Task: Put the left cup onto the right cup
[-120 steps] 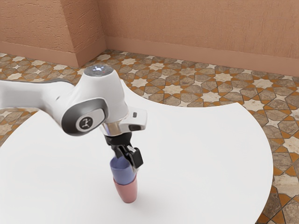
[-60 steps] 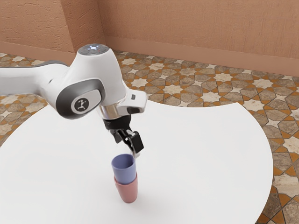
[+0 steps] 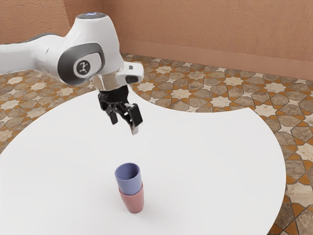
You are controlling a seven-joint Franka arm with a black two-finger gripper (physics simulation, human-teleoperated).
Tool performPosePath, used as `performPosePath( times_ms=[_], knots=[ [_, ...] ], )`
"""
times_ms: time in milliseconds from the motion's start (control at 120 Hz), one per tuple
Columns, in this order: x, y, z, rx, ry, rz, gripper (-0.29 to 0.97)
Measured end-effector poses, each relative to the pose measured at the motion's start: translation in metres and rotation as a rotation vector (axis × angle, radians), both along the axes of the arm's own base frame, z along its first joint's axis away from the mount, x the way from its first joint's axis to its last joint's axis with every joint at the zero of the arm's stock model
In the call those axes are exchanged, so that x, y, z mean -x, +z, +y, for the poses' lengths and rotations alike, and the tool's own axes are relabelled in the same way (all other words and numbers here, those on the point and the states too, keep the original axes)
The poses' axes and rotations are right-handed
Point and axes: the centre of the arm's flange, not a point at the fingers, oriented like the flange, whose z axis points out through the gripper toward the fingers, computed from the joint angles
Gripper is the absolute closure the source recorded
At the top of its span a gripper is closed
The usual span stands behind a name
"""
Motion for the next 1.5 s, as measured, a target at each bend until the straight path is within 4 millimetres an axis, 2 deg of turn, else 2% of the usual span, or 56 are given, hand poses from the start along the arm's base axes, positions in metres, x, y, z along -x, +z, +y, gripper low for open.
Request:
performPosePath(
  times_ms=[417, 733, 858, 1133, 1500],
  knots=[
    [-0.058, 0.025, 0.032, 0.007, 0.051, -0.005, 0.0],
    [-0.081, 0.042, 0.041, 0.003, 0.045, -0.007, 0.0],
    [-0.089, 0.057, 0.051, 0.001, 0.053, -0.016, 0.0],
    [-0.09, 0.072, 0.048, -0.002, 0.034, -0.014, 0.0],
    [-0.085, 0.08, 0.049, 0.0, 0.024, -0.01, 0.0]
  ],
)
